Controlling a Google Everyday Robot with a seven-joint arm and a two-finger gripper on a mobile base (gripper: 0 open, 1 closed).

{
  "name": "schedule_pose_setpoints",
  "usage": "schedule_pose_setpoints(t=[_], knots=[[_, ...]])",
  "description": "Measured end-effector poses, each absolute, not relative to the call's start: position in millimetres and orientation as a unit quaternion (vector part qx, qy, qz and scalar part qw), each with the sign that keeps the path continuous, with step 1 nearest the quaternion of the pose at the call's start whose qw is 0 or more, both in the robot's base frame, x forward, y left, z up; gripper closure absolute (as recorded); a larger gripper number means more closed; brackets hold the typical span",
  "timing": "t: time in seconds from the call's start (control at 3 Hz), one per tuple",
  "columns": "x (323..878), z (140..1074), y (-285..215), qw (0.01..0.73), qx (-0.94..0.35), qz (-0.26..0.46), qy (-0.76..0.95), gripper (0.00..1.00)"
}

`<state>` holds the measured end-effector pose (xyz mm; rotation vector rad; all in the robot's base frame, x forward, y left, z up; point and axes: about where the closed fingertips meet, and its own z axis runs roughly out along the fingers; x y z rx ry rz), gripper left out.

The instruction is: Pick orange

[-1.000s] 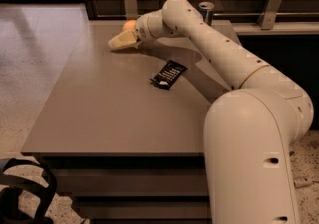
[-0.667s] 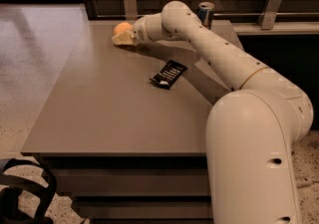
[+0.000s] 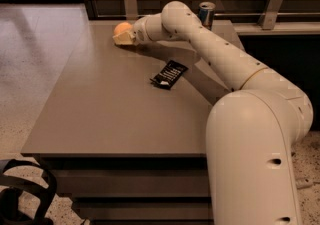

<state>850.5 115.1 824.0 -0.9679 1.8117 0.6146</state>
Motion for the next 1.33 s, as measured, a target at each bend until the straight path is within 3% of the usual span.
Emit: schedule_pose_setpoints(t=[0.33,1.33], knots=[[850.0,822.2,117.7,0.477,-0.397,0.253,0.742,1.00],[819.9,883.4,137.0,0.504,-0.446,0.283,0.684,1.00]])
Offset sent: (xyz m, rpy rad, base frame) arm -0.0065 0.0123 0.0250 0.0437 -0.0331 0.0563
